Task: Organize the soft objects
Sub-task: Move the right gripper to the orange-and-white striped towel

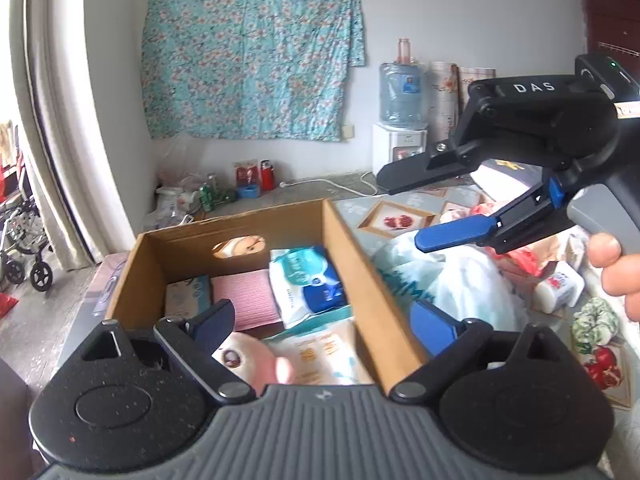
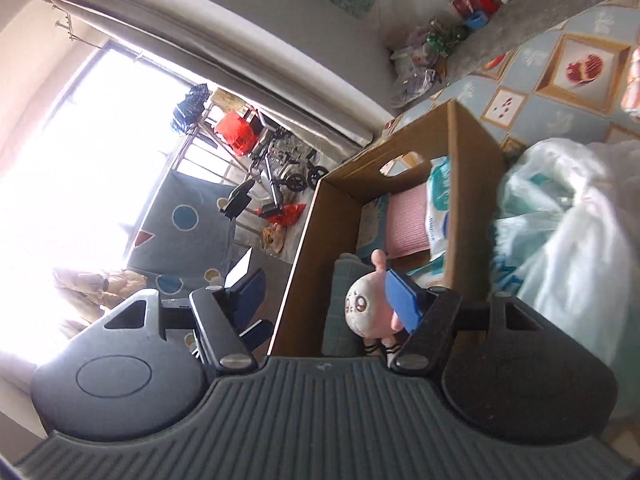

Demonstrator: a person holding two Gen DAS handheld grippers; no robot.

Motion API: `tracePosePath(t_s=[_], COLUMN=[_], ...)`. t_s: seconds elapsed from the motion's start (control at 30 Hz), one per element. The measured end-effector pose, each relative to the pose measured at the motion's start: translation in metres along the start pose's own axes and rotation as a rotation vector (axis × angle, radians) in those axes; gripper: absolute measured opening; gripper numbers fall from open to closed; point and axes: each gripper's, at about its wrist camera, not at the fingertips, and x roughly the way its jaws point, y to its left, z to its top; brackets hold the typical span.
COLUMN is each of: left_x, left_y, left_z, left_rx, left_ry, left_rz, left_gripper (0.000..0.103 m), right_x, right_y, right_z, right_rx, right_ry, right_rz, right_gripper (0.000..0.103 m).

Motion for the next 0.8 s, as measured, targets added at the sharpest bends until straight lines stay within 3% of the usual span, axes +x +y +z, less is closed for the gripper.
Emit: tracePosePath(t_s=[0.2, 0.4, 0.57, 0.67, 0.8], left_x=[0.001, 0.017, 0.045, 0.063, 0.114], left_y=[-0.068, -0.128, -0.155, -0.150, -0.142], left_z=[0.004, -0.001, 0.018, 0.049, 0.096], left_rx=[0.048, 0.102, 0.214, 0.284, 0.339], left_ry=[-0.046, -0.051, -0.050, -0.069, -0.002], left_rz=[-0.126, -0.222, -0.203, -0.149, -0.100], left_gripper=[0.098, 0.098, 0.098, 0.098, 0.098], right_x=[-0.114, -0.189, -0.199, -0.183, -0.148], right_y=[-0.033, -0.087, -0.114, -0.123, -0.140], right_z=[-0.022, -0.049, -0.037, -0.004, 0.055], right_rx=[-0.037, 0.036, 0.088, 0.115, 0.180], right_ry=[-0.182, -0.283, -0.291, -0.291, -0.266], right_rz=[-0.129, -0.240, -0.267, -0.252, -0.241], right_gripper=[0.073, 0.074, 0.074, 0.074, 0.074])
